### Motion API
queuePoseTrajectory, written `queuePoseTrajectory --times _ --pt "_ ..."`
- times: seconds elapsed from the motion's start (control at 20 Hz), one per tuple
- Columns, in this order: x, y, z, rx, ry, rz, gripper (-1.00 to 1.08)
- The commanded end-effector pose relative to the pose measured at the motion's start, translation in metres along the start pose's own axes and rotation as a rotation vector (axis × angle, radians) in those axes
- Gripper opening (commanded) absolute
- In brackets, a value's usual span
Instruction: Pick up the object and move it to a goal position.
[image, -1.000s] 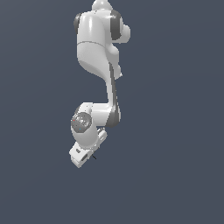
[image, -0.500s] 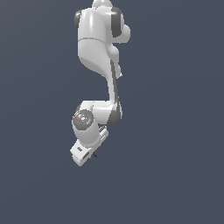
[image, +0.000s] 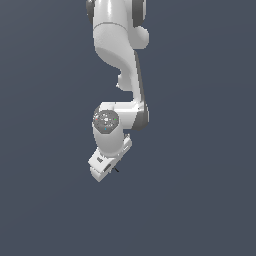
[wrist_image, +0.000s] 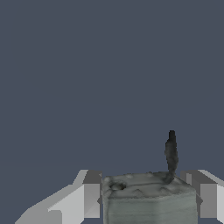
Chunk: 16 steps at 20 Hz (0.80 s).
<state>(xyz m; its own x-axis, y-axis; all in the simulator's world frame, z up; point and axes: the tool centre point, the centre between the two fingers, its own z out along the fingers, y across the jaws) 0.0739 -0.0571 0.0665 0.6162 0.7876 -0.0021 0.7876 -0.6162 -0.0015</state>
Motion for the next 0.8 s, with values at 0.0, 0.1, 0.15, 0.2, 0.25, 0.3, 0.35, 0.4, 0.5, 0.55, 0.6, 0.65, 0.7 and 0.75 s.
queuePoseTrajectory --times 0.0,0.1,0.15,0.2,0.25,0.3,0.35,0.4,0.5,0.55,0.6,0.65,0.7,0.75 --pt "0.007 -0.015 -0.019 -0.002 0.001 -0.001 -1.0" --pt "0.013 -0.028 -0.036 -0.002 0.0 -0.001 -1.0" --pt "0.016 -0.035 -0.045 -0.002 0.0 -0.001 -1.0" --pt "0.019 -0.042 -0.054 -0.002 0.0 -0.001 -1.0" --pt "0.023 -0.049 -0.063 -0.002 0.0 -0.001 -1.0" --pt "0.026 -0.056 -0.072 -0.002 0.0 -0.001 -1.0" --pt "0.029 -0.064 -0.081 -0.002 0.0 -0.001 -1.0" --pt "0.033 -0.071 -0.091 -0.003 -0.001 -0.001 -1.0" --pt "0.04 -0.086 -0.11 -0.003 -0.001 -0.001 -1.0" --pt "0.043 -0.094 -0.12 -0.003 -0.001 -0.001 -1.0" --pt "0.047 -0.101 -0.129 -0.003 -0.001 -0.002 -1.0" --pt "0.05 -0.109 -0.139 -0.003 -0.001 -0.002 -1.0" --pt "0.054 -0.116 -0.149 -0.003 -0.001 -0.002 -1.0" --pt "0.057 -0.124 -0.159 -0.003 -0.001 -0.002 -1.0"
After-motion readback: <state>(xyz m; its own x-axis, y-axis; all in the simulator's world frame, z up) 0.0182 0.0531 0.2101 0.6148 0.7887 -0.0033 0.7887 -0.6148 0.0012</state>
